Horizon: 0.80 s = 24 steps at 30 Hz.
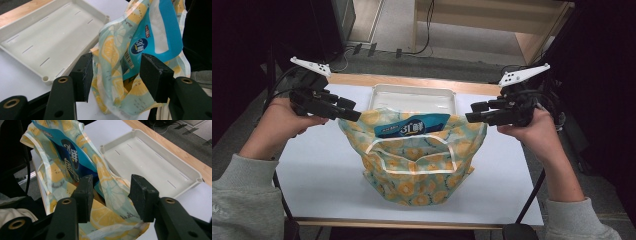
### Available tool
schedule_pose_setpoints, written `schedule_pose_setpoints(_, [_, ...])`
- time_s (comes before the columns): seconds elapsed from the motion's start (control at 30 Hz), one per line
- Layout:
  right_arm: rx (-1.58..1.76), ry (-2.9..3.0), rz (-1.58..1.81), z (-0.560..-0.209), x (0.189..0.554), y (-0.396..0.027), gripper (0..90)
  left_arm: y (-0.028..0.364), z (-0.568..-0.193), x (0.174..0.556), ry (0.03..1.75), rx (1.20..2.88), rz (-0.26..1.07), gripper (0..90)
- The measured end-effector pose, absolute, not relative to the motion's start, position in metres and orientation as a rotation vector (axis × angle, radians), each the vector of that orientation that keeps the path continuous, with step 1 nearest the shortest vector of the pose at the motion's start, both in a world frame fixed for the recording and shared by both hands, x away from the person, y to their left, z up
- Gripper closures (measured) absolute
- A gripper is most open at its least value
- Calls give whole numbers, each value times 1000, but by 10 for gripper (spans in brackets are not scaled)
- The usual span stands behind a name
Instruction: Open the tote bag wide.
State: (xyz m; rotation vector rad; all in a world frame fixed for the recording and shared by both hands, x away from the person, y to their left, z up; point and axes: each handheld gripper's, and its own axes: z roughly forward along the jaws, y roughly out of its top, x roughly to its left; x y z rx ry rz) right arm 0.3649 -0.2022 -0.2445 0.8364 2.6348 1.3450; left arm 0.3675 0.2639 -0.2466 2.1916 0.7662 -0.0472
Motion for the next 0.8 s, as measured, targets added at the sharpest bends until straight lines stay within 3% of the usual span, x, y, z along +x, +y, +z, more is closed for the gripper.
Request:
schedule_pose_setpoints(0.3, [840, 2654, 1304, -257, 366, -198, 529, 256, -267, 370, 790, 2209, -83, 469])
schedule_pose_setpoints(0.43, [839, 2678, 1293, -263, 367, -192, 530, 252, -274, 370, 798, 2219, -107, 549])
schedule_pose_setpoints(0.5, [832, 2691, 1282, -265, 368, -189, 537, 250, -277, 369, 799, 2232, -106, 642])
schedule_pose_setpoints(0.67, [845, 2723, 1251, -271, 367, -187, 666, 248, -280, 366, 804, 2249, -99, 834])
schedule_pose_setpoints(0.8, [848, 2731, 1220, -274, 364, -189, 821, 248, -283, 364, 800, 2252, -108, 897])
